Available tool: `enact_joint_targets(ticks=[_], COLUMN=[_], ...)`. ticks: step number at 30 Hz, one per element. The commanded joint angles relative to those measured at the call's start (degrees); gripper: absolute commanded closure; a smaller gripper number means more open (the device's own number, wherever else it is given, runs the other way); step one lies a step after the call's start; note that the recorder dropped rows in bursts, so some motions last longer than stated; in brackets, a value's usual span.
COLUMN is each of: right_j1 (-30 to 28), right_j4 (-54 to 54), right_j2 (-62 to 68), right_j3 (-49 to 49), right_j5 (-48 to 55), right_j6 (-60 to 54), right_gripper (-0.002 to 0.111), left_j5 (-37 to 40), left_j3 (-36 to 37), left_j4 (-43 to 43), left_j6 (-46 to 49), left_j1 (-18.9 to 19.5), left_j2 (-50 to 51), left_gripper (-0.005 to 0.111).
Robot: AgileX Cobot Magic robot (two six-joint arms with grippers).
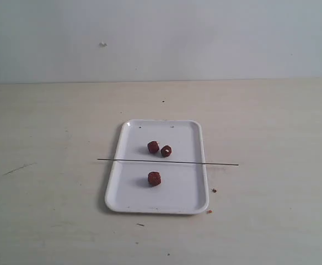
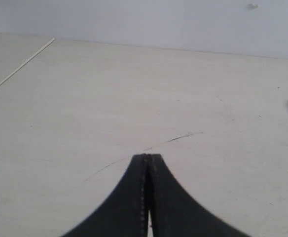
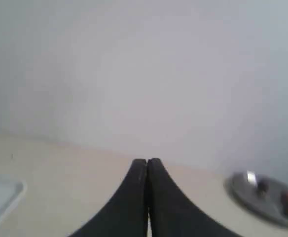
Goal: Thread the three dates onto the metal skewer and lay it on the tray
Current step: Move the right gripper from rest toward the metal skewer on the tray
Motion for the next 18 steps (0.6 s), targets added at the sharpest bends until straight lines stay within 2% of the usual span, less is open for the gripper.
enact_joint_targets(ticks=[1,3,7,13,16,18], right_j1=[-0.26,-0.26,-0.26,-0.26,-0.26,-0.26], right_j4=[-1.09,-1.09,-1.09,-0.59,4.42,13.19], right_j2=[-0.33,-0.33,-0.33,-0.33,-0.33,-0.33], right_j3=[0.28,0.28,0.28,0.28,0.28,0.28], right_j5=[-17.98,-25.56,-34.39,-35.68,-35.68,-35.68], right_j6=[6.22,6.72,7.23,25.53,29.67,29.79], right_gripper=[0.108,0.108,0.108,0.108,0.108,0.108], left_j5=[-0.9,-0.9,-0.9,-0.9,-0.9,-0.9], left_j3=[0.19,0.19,0.19,0.19,0.19,0.19], left_j4=[0.34,0.34,0.34,0.34,0.34,0.34], left_j6=[-0.16,-0.16,-0.16,-0.16,-0.16,-0.16], left_j1=[0.0,0.0,0.0,0.0,0.0,0.0], left_j2=[-0.25,-0.25,-0.25,-0.25,-0.25,-0.25], left_gripper=[0.107,0.107,0.107,0.107,0.107,0.107])
